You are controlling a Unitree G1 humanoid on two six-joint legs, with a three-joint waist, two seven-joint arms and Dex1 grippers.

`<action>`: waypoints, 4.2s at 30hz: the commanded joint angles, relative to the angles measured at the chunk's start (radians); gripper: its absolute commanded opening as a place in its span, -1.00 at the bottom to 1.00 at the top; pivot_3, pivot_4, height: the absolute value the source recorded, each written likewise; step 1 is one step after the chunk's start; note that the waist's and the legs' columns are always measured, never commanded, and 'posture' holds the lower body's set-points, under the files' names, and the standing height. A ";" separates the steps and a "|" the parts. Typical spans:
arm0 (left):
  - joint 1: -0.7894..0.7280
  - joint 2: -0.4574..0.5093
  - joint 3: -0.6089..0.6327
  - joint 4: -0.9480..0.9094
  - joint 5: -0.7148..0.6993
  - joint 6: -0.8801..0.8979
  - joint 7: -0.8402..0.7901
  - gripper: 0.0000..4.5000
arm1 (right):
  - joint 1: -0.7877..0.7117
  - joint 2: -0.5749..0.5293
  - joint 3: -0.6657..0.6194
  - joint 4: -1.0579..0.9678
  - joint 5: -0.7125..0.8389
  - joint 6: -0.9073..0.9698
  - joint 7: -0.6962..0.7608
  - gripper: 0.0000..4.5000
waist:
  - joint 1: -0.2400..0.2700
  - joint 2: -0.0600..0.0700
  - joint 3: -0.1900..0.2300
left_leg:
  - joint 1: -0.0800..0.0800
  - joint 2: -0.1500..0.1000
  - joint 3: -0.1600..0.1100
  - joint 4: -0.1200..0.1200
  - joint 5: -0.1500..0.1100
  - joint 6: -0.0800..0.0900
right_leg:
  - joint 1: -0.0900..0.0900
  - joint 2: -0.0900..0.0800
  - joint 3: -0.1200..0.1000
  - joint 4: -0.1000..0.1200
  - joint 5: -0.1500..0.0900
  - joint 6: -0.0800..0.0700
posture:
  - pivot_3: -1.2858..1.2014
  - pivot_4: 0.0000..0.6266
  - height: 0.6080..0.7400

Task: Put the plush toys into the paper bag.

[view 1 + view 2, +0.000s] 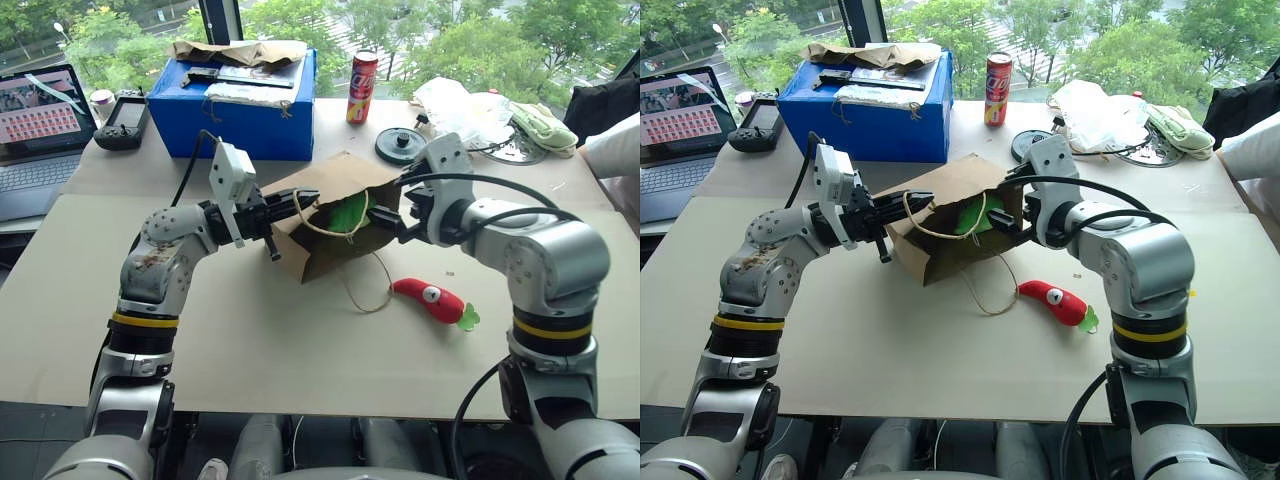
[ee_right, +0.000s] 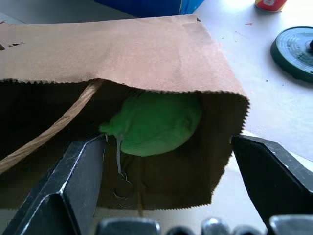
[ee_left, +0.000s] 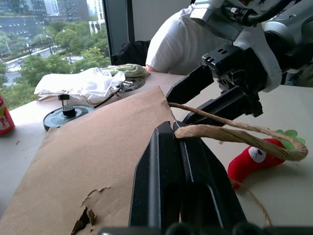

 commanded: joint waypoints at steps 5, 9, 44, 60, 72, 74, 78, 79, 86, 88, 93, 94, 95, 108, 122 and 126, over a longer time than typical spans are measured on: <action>-0.017 0.007 0.010 -0.021 -0.008 -0.004 -0.003 -1.00 | 0.351 -0.423 -0.046 -0.201 0.100 -0.060 0.259 0.98 | 0.004 0.000 0.000 | 0.001 0.000 0.000 0.000 -0.001 0.001 | 0.001 0.000 0.001 -0.002 0.000 0.000 | 0.03 -0.52 0.98; -0.019 0.007 0.009 -0.019 -0.008 -0.005 -0.004 -1.00 | 0.454 -0.490 -0.019 -0.187 0.067 -0.119 0.266 0.98 | -0.008 0.000 0.000 | 0.004 0.000 0.000 0.001 -0.001 0.001 | 0.003 0.001 0.003 0.000 0.000 0.000 | 0.03 -0.52 0.98; -0.030 0.012 0.010 -0.010 -0.005 -0.004 -0.004 -1.00 | 0.278 -0.382 -0.012 -0.191 0.072 -0.218 0.216 -0.99 | -0.001 -0.001 0.000 | 0.004 0.000 -0.001 0.002 0.000 0.001 | 0.004 0.003 0.003 0.000 0.000 0.000 | 0.03 -0.52 0.98; -0.034 0.022 0.014 -0.011 -0.006 -0.003 -0.005 -1.00 | 0.287 -0.511 0.046 -0.065 -0.041 -0.227 0.194 -0.99 | 0.015 0.000 0.000 | 0.003 -0.001 0.000 0.002 0.000 0.001 | 0.003 0.000 0.002 0.000 0.000 0.001 | 0.03 -0.52 0.98; -0.040 0.011 0.009 -0.017 -0.012 0.005 -0.002 -1.00 | 0.100 -0.319 0.204 -0.149 -0.005 -0.192 0.172 -0.99 | -0.002 0.000 0.000 | 0.004 0.000 0.000 0.003 0.000 0.001 | 0.003 0.003 0.003 0.001 0.000 0.000 | 0.03 -0.52 0.98; -0.044 0.007 0.007 -0.024 -0.015 0.011 0.001 -1.00 | 0.052 -0.261 0.262 -0.115 -0.027 -0.194 0.152 -0.99 | -0.002 0.000 0.000 | 0.004 0.000 -0.001 0.003 0.000 0.001 | 0.003 0.003 0.003 0.001 0.000 0.000 | 0.03 -0.52 0.98; -0.046 0.002 0.006 -0.036 -0.018 0.021 0.002 -1.00 | -0.045 -0.136 0.376 -0.026 -0.078 -0.208 0.113 -0.99 | -0.003 0.000 0.000 | 0.003 0.000 0.000 0.003 0.000 0.000 | 0.002 0.003 0.003 0.001 0.000 0.000 | 0.03 -0.52 0.98; -0.046 0.002 0.006 -0.037 -0.017 0.022 0.002 -1.00 | -0.065 -0.112 0.402 -0.006 -0.092 -0.211 0.105 -0.99 | -0.003 0.000 0.000 | 0.002 0.000 0.000 0.003 0.000 0.000 | 0.002 0.003 0.003 0.001 0.000 0.000 | 0.03 -0.52 0.98; -0.040 -0.002 0.004 -0.041 -0.015 0.025 0.003 -1.00 | -0.179 0.090 0.471 0.163 -0.177 -0.249 0.032 -0.99 | -0.005 0.000 0.000 | 0.002 0.000 0.001 0.003 0.000 0.000 | 0.000 0.003 0.003 0.003 0.000 0.000 | 0.03 -0.52 0.98; -0.037 -0.002 0.005 -0.043 -0.015 0.026 0.004 -1.00 | -0.187 0.130 0.461 0.194 -0.195 -0.262 0.012 -0.99 | -0.003 0.000 0.000 | 0.002 0.000 0.001 0.003 0.000 0.000 | 0.000 0.003 0.003 0.003 0.000 0.000 | 0.03 -0.52 0.98; -0.030 -0.001 0.004 -0.045 -0.013 0.025 0.006 -1.00 | -0.167 0.209 0.417 0.223 -0.207 -0.265 -0.027 -0.58 | -0.005 0.000 0.000 | 0.002 0.000 0.001 0.003 0.001 -0.001 | 0.000 0.003 0.002 0.004 0.000 0.000 | 0.03 -0.52 0.98; -0.030 -0.002 0.004 -0.045 -0.013 0.025 0.006 -1.00 | -0.163 0.215 0.408 0.221 -0.203 -0.259 -0.026 -0.41 | -0.005 0.000 0.000 | 0.002 0.000 0.001 0.003 0.001 -0.001 | 0.000 0.003 0.002 0.006 0.000 0.000 | 0.03 -0.52 0.98; -0.029 -0.002 0.004 -0.045 -0.012 0.025 0.006 -1.00 | -0.158 0.217 0.400 0.214 -0.197 -0.248 -0.023 -0.27 | -0.005 0.000 0.000 | 0.002 0.000 0.001 0.003 0.001 -0.001 | 0.000 0.002 0.002 0.011 0.000 0.000 | 0.03 -0.52 0.98; -0.031 -0.001 0.004 -0.031 -0.008 0.019 0.002 -1.00 | 0.001 0.063 0.247 -0.065 -0.056 -0.073 0.094 0.48 | -0.005 0.000 0.000 | 0.002 0.000 0.000 0.002 0.001 -0.001 | 0.000 0.002 0.002 0.011 0.000 0.000 | 0.03 -0.52 0.98; -0.035 -0.003 0.003 -0.027 -0.007 0.018 -0.002 -1.00 | 0.176 0.064 0.349 0.034 -0.120 -0.142 -0.008 0.48 | -0.007 0.000 0.000 | 0.004 0.000 0.000 0.003 0.002 -0.003 | 0.000 0.003 0.004 0.009 0.000 -0.001 | 0.03 -0.52 0.98; -0.036 -0.001 0.004 -0.028 -0.006 0.018 -0.002 -1.00 | 0.175 0.085 0.341 0.058 -0.127 -0.169 -0.010 0.25 | -0.007 0.000 0.000 | 0.003 -0.001 0.000 0.003 0.002 -0.003 | 0.000 0.003 0.004 0.009 0.000 -0.001 | 0.03 -0.52 0.98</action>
